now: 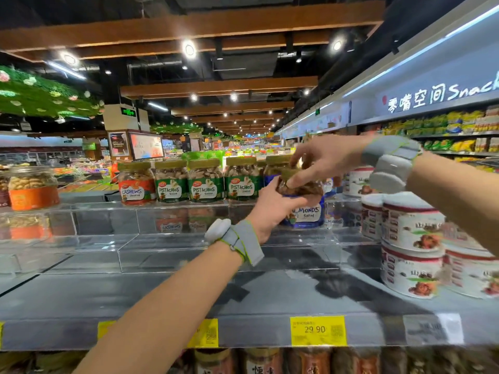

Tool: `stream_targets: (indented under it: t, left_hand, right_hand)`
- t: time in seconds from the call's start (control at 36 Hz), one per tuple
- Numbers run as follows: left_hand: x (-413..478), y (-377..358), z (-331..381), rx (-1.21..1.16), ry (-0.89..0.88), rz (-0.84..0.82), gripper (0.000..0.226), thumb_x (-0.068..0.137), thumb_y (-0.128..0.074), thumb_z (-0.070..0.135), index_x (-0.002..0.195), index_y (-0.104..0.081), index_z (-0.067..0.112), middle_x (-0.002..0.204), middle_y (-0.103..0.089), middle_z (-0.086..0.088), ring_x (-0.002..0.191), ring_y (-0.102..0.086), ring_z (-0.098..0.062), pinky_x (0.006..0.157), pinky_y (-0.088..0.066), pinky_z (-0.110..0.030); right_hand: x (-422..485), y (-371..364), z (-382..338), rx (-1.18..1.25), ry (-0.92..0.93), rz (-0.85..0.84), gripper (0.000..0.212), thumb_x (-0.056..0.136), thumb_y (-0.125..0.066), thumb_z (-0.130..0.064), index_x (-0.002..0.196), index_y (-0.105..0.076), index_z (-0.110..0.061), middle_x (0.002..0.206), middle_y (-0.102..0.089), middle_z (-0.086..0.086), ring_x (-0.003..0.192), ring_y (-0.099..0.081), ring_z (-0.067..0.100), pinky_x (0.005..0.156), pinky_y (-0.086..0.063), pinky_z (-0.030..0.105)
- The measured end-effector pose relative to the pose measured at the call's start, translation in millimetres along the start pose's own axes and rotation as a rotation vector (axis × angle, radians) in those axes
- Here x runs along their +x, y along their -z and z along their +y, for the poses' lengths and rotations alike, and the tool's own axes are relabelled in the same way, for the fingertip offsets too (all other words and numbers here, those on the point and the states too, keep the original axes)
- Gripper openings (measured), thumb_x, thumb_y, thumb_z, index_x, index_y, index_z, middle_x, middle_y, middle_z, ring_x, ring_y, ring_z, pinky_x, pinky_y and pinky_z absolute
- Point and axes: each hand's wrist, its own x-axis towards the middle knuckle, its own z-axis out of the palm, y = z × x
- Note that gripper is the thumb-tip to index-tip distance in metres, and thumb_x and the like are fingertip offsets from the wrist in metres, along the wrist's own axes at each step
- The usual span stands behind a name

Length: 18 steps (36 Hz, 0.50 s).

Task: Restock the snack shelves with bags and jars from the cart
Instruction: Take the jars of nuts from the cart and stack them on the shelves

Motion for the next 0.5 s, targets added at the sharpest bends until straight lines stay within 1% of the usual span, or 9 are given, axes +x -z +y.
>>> stream_targets:
  t: [0.06, 0.11, 0.17, 0.22, 0.28, 0.33, 0.39, 0.44, 0.5]
  left_hand:
    - [-3, -15, 3, 0.102, 0.014, 0.005, 0.082, 0.070, -0.091, 0.035, 0.140, -0.049, 0.022, 0.130, -0.064, 0.005, 0.116, -0.061, -0.011, 0.097, -0.048, -0.027]
    - [-7, -28, 4, 0.186, 0.037, -0.017, 0.101, 0.072, -0.088, 0.041, 0.153, -0.030, 0.024, 0.142, -0.051, 0.007, 0.122, -0.052, -0.011, 0.097, -0.043, -0.027]
    - [-10, -43, 0, 0.237, 0.062, -0.037, 0.104, 0.073, -0.085, 0.044, 0.154, -0.023, 0.025, 0.145, -0.049, 0.003, 0.122, -0.052, -0.015, 0.097, -0.045, -0.031]
    - [-10, -49, -7, 0.339, 0.091, -0.020, 0.100, 0.073, -0.082, 0.040, 0.152, -0.021, 0.028, 0.145, -0.048, -0.006, 0.124, -0.053, -0.025, 0.100, -0.049, -0.041]
    - [-10, -55, -13, 0.423, 0.127, -0.015, 0.100, 0.074, -0.079, 0.039, 0.151, -0.016, 0.032, 0.149, -0.040, -0.012, 0.131, -0.048, -0.032, 0.104, -0.047, -0.048]
    - [-9, -59, -18, 0.470, 0.165, -0.032, 0.094, 0.076, -0.078, 0.040, 0.149, -0.021, 0.026, 0.149, -0.042, -0.013, 0.132, -0.048, -0.033, 0.104, -0.047, -0.048]
    - [-8, -62, -20, 0.517, 0.172, -0.047, 0.086, 0.078, -0.077, 0.041, 0.147, -0.030, 0.020, 0.142, -0.053, -0.009, 0.126, -0.054, -0.029, 0.101, -0.049, -0.043]
    - [-6, -64, -20, 0.571, 0.161, -0.040, 0.082, 0.078, -0.076, 0.043, 0.145, -0.036, 0.019, 0.134, -0.060, -0.005, 0.119, -0.059, -0.028, 0.098, -0.052, -0.043]
    - [-6, -66, -20, 0.613, 0.153, -0.034, 0.080, 0.078, -0.075, 0.046, 0.143, -0.039, 0.018, 0.130, -0.062, -0.003, 0.116, -0.061, -0.028, 0.096, -0.053, -0.044]
  right_hand:
    - [-5, -3, 13, -0.071, -0.017, 0.031, 0.090, 0.059, -0.066, -0.088, 0.123, -0.056, -0.025, 0.096, -0.071, 0.000, 0.076, -0.074, 0.020, 0.070, -0.062, 0.040]
    - [-11, -8, 24, -0.104, -0.041, 0.043, 0.083, 0.067, -0.068, -0.080, 0.121, -0.058, -0.018, 0.084, -0.072, -0.001, 0.065, -0.073, 0.016, 0.067, -0.061, 0.039]
    - [-16, -15, 40, -0.142, -0.090, 0.066, 0.083, 0.070, -0.067, -0.079, 0.120, -0.056, -0.014, 0.077, -0.071, -0.003, 0.062, -0.071, 0.014, 0.068, -0.060, 0.038]
    - [-13, -23, 50, -0.232, -0.133, 0.069, 0.086, 0.067, -0.062, -0.085, 0.115, -0.052, -0.015, 0.082, -0.067, -0.005, 0.071, -0.066, 0.013, 0.071, -0.057, 0.036]
    - [-11, -32, 61, -0.252, -0.154, 0.053, 0.089, 0.064, -0.059, -0.090, 0.115, -0.052, -0.018, 0.100, -0.067, 0.000, 0.083, -0.063, 0.016, 0.079, -0.056, 0.040]
    - [-9, -39, 67, -0.227, -0.168, 0.029, 0.096, 0.065, -0.057, -0.090, 0.127, -0.049, -0.017, 0.120, -0.063, 0.004, 0.097, -0.061, 0.020, 0.089, -0.055, 0.042]
    - [-8, -42, 69, -0.212, -0.170, 0.040, 0.102, 0.067, -0.056, -0.089, 0.137, -0.044, -0.016, 0.129, -0.059, 0.006, 0.105, -0.059, 0.022, 0.094, -0.053, 0.043]
    - [-6, -41, 69, -0.197, -0.167, 0.040, 0.098, 0.070, -0.058, -0.086, 0.138, -0.043, -0.017, 0.120, -0.060, 0.003, 0.101, -0.059, 0.021, 0.092, -0.053, 0.041]
    - [-6, -40, 67, -0.188, -0.161, 0.031, 0.090, 0.074, -0.060, -0.081, 0.136, -0.044, -0.018, 0.112, -0.058, 0.000, 0.098, -0.059, 0.020, 0.089, -0.052, 0.037]
